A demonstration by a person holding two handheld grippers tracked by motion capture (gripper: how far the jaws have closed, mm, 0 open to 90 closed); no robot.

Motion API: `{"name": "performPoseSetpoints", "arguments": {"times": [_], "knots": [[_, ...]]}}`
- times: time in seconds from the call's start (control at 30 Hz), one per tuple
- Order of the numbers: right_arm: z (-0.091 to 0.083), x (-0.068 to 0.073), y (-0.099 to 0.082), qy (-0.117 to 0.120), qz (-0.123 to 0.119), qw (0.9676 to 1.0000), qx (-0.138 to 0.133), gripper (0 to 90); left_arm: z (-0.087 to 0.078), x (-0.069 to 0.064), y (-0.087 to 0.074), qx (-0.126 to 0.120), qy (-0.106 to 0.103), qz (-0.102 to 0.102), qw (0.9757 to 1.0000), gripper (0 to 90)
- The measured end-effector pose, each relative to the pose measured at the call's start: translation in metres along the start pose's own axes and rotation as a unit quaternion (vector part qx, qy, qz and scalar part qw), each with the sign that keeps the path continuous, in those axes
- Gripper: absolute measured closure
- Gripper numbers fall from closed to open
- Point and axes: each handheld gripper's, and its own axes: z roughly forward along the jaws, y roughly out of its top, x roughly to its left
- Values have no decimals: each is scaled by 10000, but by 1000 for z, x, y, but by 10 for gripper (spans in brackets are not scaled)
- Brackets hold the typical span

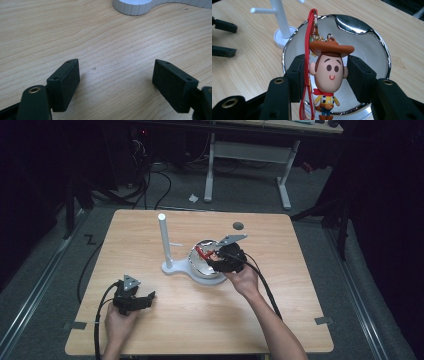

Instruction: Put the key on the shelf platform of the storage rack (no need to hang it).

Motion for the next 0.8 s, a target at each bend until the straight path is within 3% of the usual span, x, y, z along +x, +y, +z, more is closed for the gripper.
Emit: {"name": "performPoseSetpoints", "arguments": {"times": [0.07, 0.2, 0.43, 0.6, 0.8], "knots": [[4, -2, 0, 17, 64, 10000, 38, 518, 0, 0, 0, -6, 1, 9, 10000, 220], [13, -1, -1, -144, -103, 9997, 179, 517, 0, 0, 0, -7, -1, 9, 10000, 219], [23, -1, 4, -109, -187, 9992, 343, 516, 0, 0, 0, -2, -7, 5, 10000, 220], [27, -4, 0, 76, 69, 9994, 332, 515, 0, 0, 0, -2, -8, -1, 10000, 221], [34, -7, -1, -92, 12, 9987, 505, 515, 0, 0, 0, -3, -8, -4, 10000, 223]]}}
